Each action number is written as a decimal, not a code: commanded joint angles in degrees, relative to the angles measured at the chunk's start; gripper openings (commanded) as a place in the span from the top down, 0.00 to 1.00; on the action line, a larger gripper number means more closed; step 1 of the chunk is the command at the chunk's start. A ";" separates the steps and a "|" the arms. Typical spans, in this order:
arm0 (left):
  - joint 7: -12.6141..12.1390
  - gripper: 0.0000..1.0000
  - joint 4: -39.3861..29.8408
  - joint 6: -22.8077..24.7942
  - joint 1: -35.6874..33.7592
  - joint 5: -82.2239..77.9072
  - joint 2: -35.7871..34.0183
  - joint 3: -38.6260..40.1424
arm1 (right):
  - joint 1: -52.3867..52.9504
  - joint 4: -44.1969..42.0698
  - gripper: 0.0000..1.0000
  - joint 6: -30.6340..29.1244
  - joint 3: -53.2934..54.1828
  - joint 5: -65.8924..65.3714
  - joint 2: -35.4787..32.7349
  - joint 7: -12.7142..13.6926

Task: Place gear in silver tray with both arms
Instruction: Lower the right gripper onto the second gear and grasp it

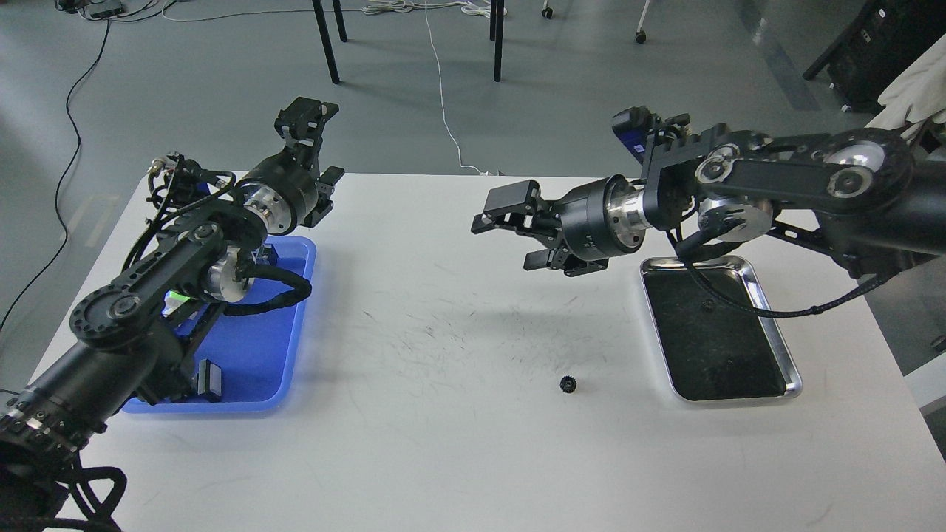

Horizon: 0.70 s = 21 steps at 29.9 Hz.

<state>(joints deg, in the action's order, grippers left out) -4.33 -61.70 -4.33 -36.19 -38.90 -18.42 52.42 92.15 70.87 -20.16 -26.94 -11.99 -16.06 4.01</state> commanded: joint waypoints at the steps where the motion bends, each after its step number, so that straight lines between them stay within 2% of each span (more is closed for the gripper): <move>1: 1.25 0.02 0.00 0.03 0.94 1.81 -0.91 0.14 | 2.59 0.24 0.02 1.17 -6.62 -6.18 8.48 -0.06; 5: 2.83 0.02 0.00 -0.06 1.73 1.90 -0.91 0.14 | 2.68 -0.64 0.02 4.07 -14.09 -9.98 16.06 0.03; 10: 3.98 0.02 0.00 -0.15 2.79 1.90 -0.91 0.14 | 2.42 -3.98 0.02 3.90 -21.30 -10.42 16.06 0.03; 15: 5.04 0.02 0.00 -0.15 3.14 1.90 -0.83 -0.04 | 1.02 -5.13 0.03 2.50 -23.25 -10.33 16.06 0.03; 21: 5.04 0.02 0.00 -0.15 3.23 1.90 -0.74 -0.04 | 0.93 -4.95 0.05 -3.03 -23.33 -9.63 16.06 -0.14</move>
<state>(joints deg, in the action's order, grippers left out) 0.68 -61.67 -4.52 -32.99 -36.97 -19.24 52.39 93.12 65.77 -20.58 -50.20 -21.80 0.01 4.01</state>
